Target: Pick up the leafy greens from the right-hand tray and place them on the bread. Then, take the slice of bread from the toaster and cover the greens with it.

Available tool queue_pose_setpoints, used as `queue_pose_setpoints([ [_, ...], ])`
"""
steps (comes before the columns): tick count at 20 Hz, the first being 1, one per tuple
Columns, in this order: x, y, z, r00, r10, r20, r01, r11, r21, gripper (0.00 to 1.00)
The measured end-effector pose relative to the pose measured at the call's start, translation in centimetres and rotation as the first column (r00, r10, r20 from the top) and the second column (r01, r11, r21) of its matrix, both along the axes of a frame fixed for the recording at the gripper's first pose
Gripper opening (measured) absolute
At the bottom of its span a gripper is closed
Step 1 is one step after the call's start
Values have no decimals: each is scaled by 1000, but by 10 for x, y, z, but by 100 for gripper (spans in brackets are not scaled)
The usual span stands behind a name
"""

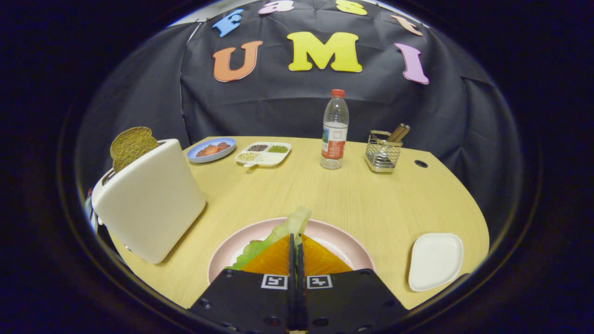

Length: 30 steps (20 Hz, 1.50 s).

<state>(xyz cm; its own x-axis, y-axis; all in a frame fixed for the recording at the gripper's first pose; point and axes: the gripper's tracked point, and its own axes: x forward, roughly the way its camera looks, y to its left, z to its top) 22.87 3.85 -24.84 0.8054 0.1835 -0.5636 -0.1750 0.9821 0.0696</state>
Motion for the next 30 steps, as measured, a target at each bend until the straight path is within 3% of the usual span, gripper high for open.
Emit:
queue_pose_setpoints([
  [4, 0, -7, 4, 1000, -7, 16, 7, 1000, 7, 20],
  [11, -28, -17, 54, 992, -19, 122, 23, 999, -32, 86],
  [14, -44, -10, 84, 986, -15, 167, 25, 998, -61, 97],
  [22, -65, 63, 164, 981, 30, 193, -35, 999, 24, 97],
  [30, -49, 169, 189, 975, 125, 182, -130, 991, 15, 97],
])
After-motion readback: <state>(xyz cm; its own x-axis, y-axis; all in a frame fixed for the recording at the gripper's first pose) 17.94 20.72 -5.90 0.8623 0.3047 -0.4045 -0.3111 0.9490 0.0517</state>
